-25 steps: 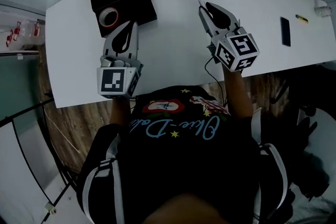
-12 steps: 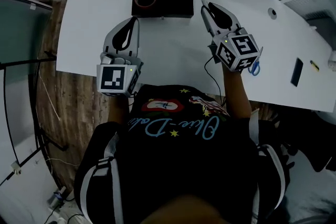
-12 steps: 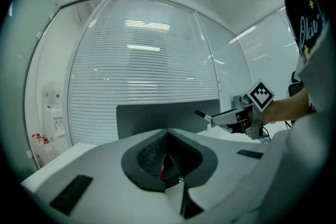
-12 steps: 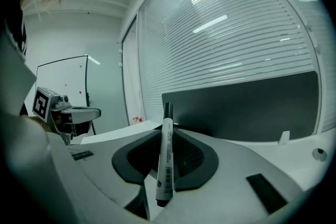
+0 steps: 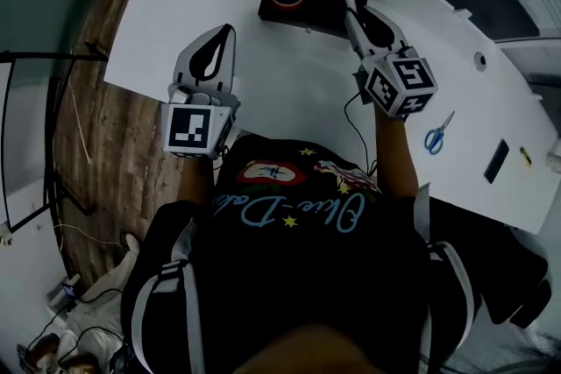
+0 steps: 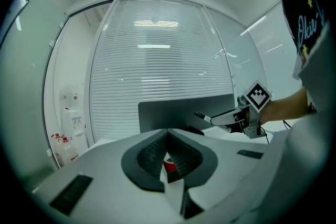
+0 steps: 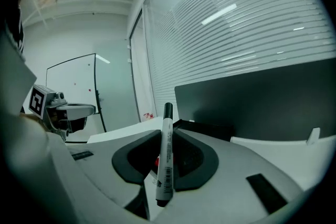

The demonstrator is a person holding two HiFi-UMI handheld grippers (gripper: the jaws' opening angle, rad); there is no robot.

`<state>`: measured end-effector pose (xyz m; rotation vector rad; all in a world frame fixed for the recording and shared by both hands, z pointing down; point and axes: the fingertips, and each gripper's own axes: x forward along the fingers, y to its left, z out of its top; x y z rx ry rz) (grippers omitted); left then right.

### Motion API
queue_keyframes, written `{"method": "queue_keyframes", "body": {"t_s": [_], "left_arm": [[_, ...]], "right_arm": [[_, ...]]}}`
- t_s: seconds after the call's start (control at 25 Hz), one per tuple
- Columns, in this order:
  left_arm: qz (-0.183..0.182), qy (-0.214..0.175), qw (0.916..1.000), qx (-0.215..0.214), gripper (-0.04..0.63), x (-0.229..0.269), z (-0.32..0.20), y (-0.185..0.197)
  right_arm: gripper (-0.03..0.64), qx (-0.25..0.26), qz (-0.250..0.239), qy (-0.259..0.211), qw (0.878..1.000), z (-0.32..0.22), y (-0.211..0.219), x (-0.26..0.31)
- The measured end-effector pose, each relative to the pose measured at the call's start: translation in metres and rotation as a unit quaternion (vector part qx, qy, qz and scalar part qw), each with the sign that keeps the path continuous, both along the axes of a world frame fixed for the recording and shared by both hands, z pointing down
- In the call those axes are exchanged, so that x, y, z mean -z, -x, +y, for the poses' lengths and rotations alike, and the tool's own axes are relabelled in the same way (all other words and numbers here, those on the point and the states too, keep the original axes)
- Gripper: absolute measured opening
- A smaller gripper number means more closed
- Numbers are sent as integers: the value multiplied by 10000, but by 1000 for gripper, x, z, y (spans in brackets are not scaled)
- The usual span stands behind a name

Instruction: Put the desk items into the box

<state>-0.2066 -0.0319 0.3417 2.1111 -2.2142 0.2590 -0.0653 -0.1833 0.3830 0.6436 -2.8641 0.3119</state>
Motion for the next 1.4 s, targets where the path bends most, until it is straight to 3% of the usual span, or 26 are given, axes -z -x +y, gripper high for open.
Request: {"method": "queue_keyframes", "body": {"t_s": [0.56,1.04,1.4], "left_arm": [[188,213,9994,181,-3,-22,-7,29],[302,288,9988,274,-3,-34,-13,35],[306,279,9989,223,-3,-34,-16,34]], "right_arm": [[80,186,621,205,9977,-15,31,-44],[80,496,1539,123,9868,-24,46,-85],[80,510,1930,78,9798,-29,50,-101]]}}
